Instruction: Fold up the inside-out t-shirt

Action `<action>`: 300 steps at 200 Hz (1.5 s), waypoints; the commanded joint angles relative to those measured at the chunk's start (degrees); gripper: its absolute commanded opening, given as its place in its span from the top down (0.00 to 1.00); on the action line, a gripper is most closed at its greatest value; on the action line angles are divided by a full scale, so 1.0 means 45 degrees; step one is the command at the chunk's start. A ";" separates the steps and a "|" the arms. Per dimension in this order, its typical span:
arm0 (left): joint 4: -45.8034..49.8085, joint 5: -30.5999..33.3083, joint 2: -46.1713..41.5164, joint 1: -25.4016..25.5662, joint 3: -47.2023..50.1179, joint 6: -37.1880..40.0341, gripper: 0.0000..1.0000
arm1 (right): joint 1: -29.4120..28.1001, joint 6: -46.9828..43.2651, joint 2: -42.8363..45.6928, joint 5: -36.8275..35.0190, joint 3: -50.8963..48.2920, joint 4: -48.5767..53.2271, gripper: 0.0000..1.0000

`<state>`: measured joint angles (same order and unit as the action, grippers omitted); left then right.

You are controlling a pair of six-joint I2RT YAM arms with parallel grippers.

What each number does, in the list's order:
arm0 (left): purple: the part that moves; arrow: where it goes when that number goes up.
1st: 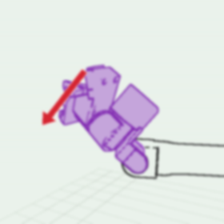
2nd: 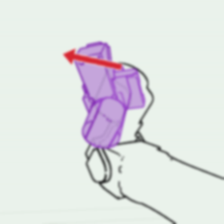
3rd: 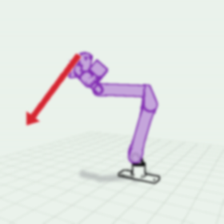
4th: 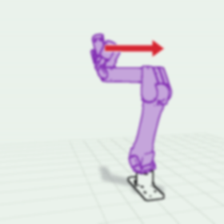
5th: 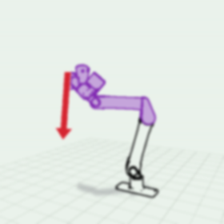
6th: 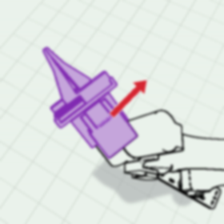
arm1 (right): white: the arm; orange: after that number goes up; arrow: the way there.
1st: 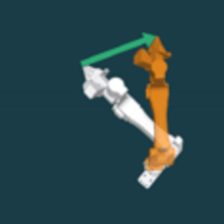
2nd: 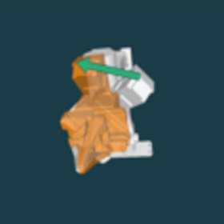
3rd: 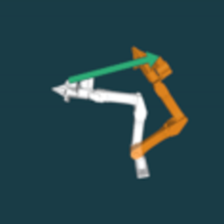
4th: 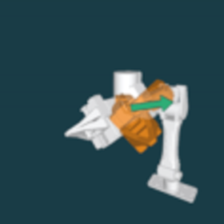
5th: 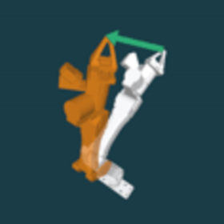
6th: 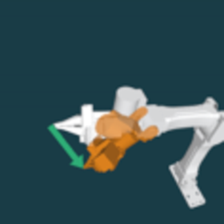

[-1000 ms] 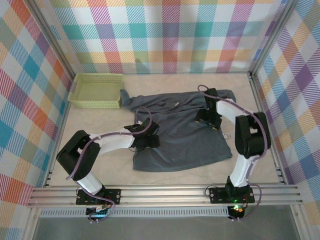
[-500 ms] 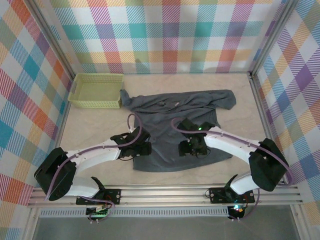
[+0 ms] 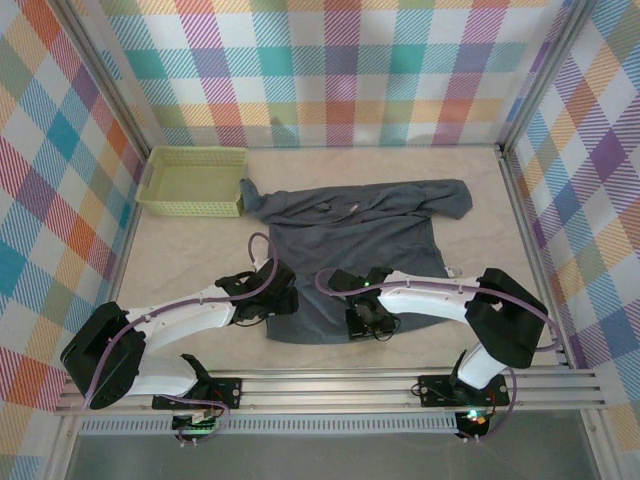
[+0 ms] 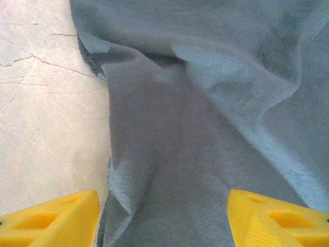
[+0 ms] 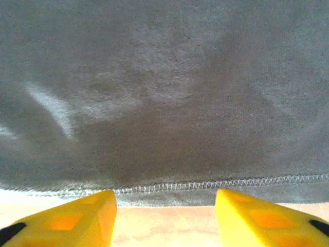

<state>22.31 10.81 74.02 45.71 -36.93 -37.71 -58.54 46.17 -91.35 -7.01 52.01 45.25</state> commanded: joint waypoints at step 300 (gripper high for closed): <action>0.0146 0.0007 -0.0112 0.0098 -0.0340 0.0177 0.33 | -0.0433 0.0677 0.0783 -0.0552 -0.0541 0.0413 0.80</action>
<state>22.37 10.59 73.73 45.74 -37.43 -37.80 -60.10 48.86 -87.81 -10.24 50.17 46.37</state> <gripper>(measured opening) 0.672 0.183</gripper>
